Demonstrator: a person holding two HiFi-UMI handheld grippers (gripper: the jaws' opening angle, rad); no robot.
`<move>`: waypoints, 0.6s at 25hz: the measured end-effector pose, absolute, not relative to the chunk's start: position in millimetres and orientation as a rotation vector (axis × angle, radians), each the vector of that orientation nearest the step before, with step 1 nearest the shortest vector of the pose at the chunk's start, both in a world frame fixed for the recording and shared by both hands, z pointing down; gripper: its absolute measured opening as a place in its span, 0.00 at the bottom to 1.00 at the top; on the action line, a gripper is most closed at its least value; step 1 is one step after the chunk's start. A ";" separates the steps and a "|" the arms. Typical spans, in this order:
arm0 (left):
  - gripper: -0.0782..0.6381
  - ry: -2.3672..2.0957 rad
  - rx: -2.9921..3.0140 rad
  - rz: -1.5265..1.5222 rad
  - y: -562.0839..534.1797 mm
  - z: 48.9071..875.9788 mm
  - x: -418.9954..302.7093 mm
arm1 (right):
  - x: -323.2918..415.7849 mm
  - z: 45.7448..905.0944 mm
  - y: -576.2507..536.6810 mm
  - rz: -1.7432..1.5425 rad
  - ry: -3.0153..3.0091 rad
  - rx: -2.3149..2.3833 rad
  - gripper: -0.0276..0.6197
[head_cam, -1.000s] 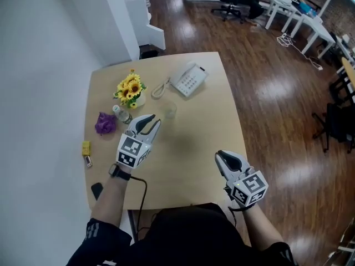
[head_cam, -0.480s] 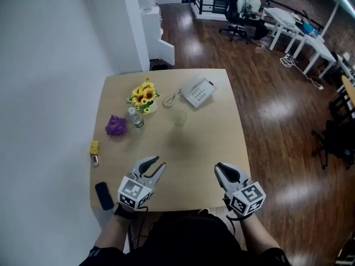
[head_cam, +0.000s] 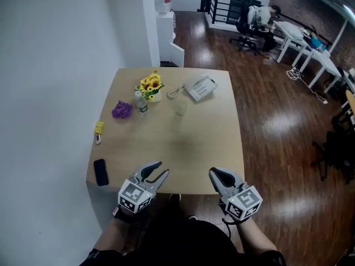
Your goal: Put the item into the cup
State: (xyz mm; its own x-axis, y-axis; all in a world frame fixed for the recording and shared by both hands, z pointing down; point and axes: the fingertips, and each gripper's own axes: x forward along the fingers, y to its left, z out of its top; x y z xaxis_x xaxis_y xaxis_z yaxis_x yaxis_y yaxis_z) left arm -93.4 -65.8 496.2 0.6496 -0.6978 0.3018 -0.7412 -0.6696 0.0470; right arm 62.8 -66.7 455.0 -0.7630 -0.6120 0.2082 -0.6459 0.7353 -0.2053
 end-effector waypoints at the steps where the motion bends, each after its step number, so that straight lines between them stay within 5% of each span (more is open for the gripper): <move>1: 0.30 -1.188 2.697 0.381 -51.5 494.3 -85.9 | 67.4 454.2 -55.1 0.401 -2.813 1.012 0.07; 15: 0.30 -1.204 2.697 0.425 61.3 483.1 -52.8 | 115.3 459.7 47.0 0.422 -2.824 1.030 0.05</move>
